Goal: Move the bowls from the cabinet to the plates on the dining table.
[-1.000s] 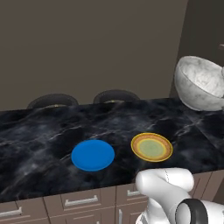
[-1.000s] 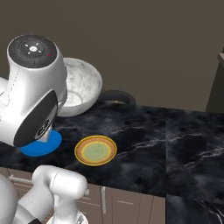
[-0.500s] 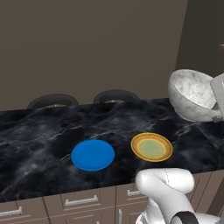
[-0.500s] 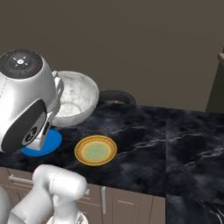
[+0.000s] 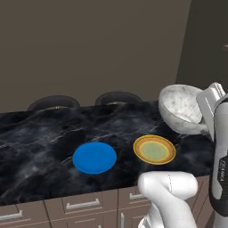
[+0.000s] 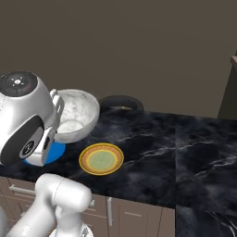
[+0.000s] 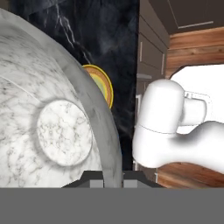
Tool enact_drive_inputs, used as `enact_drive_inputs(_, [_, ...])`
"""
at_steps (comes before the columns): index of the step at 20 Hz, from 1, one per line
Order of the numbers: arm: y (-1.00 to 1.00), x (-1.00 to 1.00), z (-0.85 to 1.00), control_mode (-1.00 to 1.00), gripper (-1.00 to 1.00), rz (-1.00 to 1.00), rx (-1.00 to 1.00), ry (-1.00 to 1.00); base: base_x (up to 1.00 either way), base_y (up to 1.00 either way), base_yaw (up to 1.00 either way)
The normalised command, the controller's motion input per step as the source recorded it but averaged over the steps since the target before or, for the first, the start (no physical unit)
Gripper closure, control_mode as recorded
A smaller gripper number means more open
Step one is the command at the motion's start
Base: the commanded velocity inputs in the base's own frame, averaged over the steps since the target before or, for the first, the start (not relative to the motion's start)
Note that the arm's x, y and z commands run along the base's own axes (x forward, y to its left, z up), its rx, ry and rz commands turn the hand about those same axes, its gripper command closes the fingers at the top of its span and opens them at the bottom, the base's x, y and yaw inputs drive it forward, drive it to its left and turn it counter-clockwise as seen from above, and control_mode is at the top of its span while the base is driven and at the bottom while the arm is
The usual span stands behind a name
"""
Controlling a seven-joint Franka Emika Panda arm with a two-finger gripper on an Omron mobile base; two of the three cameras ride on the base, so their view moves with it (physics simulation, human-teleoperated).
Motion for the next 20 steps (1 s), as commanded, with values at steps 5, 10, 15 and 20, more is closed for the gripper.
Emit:
enact_drive_inputs(5, [0.06,0.31,-0.42,-1.00,1.00,0.03,-0.06,0.05,0.00,0.00,0.00])
enact_drive_inputs(10, [0.06,0.33,-0.39,-1.00,1.00,0.03,-0.04,0.05,0.00,0.00,0.00])
enact_drive_inputs(15, [0.01,0.36,-0.21,-1.00,1.00,0.03,0.00,0.01,0.00,0.00,0.00])
enact_drive_inputs(20, [0.01,0.32,-0.21,-1.00,1.00,0.02,-0.04,0.03,0.00,0.00,0.00])
